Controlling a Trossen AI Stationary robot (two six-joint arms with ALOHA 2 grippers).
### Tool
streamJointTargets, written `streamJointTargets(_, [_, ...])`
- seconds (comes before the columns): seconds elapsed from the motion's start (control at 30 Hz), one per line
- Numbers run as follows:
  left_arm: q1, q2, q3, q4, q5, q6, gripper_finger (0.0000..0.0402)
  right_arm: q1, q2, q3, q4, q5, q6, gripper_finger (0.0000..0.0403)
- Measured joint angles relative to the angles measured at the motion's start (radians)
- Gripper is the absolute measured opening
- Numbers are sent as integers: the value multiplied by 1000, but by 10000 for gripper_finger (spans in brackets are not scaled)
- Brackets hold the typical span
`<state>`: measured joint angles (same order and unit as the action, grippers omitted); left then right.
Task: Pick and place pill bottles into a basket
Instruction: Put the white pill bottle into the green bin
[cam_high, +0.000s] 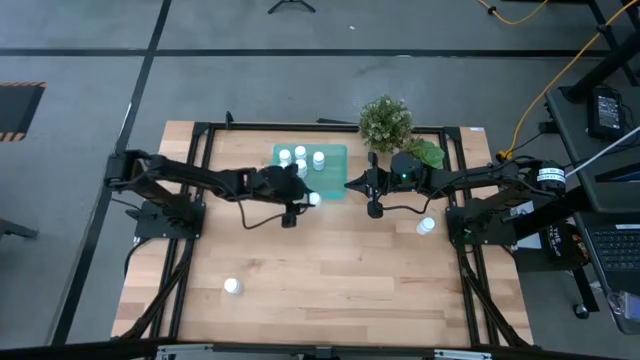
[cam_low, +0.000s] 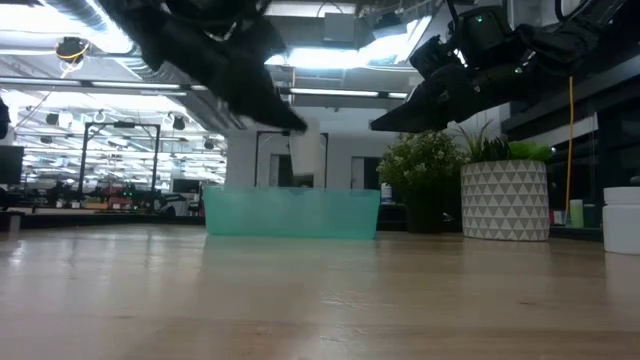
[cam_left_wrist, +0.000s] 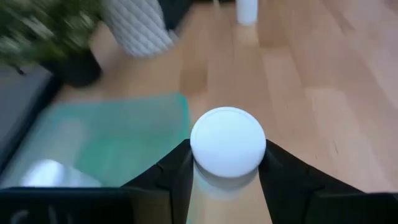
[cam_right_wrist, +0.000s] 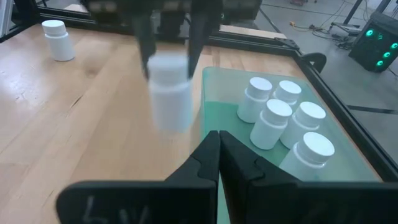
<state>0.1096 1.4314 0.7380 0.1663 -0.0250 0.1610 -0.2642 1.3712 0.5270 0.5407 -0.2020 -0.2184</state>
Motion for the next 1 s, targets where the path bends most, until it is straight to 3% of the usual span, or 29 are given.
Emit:
streamJointTargets(0.3, [101,-102,0,43,0,26,147,0,0,0,0,0,0,12])
streamJointTargets(0.77, [176,115,1,182,50,26,147,0,0,1,16,0,0,12])
streamJointTargets(1.0, [176,200,31,182,-6,42,147,0,0,1,16,0,0,12])
